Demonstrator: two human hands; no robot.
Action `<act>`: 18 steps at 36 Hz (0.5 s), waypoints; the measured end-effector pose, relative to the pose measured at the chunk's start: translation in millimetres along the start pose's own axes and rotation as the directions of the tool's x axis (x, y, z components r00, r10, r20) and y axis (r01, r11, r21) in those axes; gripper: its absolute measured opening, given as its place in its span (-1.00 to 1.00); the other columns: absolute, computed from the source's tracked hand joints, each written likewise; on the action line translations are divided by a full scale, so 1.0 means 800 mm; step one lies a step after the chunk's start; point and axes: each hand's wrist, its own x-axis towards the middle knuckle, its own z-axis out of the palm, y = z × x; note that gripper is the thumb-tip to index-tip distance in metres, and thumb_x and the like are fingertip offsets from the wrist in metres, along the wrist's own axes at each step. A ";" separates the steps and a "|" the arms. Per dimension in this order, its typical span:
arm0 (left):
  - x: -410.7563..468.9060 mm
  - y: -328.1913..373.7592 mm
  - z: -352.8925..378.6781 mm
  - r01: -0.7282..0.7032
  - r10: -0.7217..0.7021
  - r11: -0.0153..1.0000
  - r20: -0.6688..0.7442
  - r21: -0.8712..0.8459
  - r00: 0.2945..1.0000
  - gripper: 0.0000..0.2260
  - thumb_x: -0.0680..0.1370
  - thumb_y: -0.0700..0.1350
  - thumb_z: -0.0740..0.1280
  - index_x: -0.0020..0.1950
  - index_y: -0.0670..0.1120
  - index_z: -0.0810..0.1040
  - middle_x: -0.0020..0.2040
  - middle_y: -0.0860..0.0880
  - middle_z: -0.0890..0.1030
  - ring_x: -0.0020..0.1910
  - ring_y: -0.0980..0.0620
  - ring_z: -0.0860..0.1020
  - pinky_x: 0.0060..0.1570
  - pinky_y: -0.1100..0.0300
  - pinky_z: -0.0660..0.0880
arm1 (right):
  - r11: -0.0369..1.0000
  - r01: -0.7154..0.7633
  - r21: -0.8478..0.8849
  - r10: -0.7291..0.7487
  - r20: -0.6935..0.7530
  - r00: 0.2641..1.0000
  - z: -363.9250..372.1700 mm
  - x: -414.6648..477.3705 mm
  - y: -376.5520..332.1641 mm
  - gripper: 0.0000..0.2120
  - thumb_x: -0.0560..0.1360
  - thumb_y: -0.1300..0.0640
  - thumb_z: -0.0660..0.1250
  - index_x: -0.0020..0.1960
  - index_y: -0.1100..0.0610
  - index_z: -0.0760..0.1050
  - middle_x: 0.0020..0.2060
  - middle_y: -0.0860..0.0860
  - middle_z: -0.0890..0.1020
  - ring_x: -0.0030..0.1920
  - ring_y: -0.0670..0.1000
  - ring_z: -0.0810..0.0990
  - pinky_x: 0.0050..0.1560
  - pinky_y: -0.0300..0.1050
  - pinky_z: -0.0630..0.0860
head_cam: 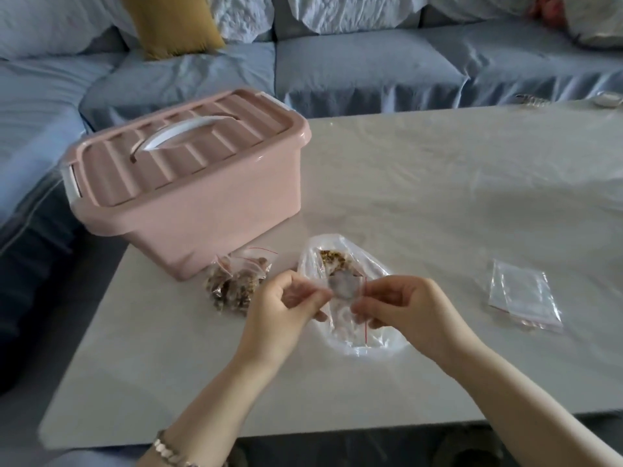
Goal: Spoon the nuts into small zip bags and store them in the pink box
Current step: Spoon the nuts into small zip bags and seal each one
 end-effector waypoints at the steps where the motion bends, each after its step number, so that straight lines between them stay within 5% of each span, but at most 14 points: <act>1: -0.001 -0.002 -0.002 -0.009 0.009 0.999 -0.008 0.034 1.000 -0.83 0.41 -0.32 0.43 -0.31 -0.14 0.50 -0.49 0.04 0.59 -0.49 0.19 0.55 -0.39 0.45 0.41 | 0.999 -0.021 0.047 0.021 -0.012 1.000 0.002 -0.002 -0.001 -0.90 0.41 0.33 0.40 -0.20 0.17 0.63 -0.37 0.07 0.69 -0.37 -0.08 0.63 -0.30 -0.32 0.53; 5: -0.009 -0.017 -0.008 -0.098 0.140 0.956 -0.134 0.276 0.981 -0.76 0.40 -0.22 0.47 -0.06 -0.02 0.48 -0.20 0.05 0.58 -0.20 0.22 0.56 -0.13 0.47 0.41 | 0.987 -0.059 0.146 0.067 -0.051 0.996 0.013 -0.009 -0.001 -0.80 0.43 0.35 0.37 -0.27 0.10 0.63 -0.41 0.04 0.68 -0.40 -0.09 0.62 -0.31 -0.33 0.53; 8: -0.015 -0.024 -0.005 -0.201 0.364 0.813 -0.207 0.547 0.908 -0.51 0.36 -0.18 0.52 0.20 -0.05 0.39 0.08 0.00 0.45 0.11 0.05 0.41 0.19 0.20 0.35 | 0.985 -0.061 0.164 0.081 -0.116 0.990 0.022 -0.011 0.004 -0.82 0.43 0.35 0.38 -0.24 0.12 0.64 -0.40 0.03 0.68 -0.38 -0.07 0.63 -0.28 -0.32 0.55; 13: -0.028 -0.009 0.006 -0.306 0.378 0.797 -0.035 0.520 0.925 -0.85 0.41 -0.06 0.38 -0.06 -0.05 0.54 -0.15 0.10 0.54 -0.15 0.22 0.46 -0.10 0.49 0.34 | 0.965 -0.011 0.262 0.062 -0.185 0.981 0.035 -0.019 0.001 -0.80 0.42 0.42 0.35 -0.23 0.16 0.62 -0.43 0.03 0.67 -0.41 -0.08 0.63 -0.29 -0.33 0.56; 18: -0.033 0.003 0.011 -0.322 0.342 0.844 0.032 0.428 0.939 -0.83 0.45 -0.06 0.34 -0.05 -0.06 0.67 -0.18 0.11 0.61 -0.23 0.22 0.55 -0.22 0.40 0.47 | 0.957 0.111 0.268 -0.040 -0.256 0.966 0.040 -0.027 -0.009 -0.77 0.41 0.42 0.35 -0.23 0.11 0.61 -0.41 -0.04 0.68 -0.38 -0.12 0.65 -0.35 -0.39 0.51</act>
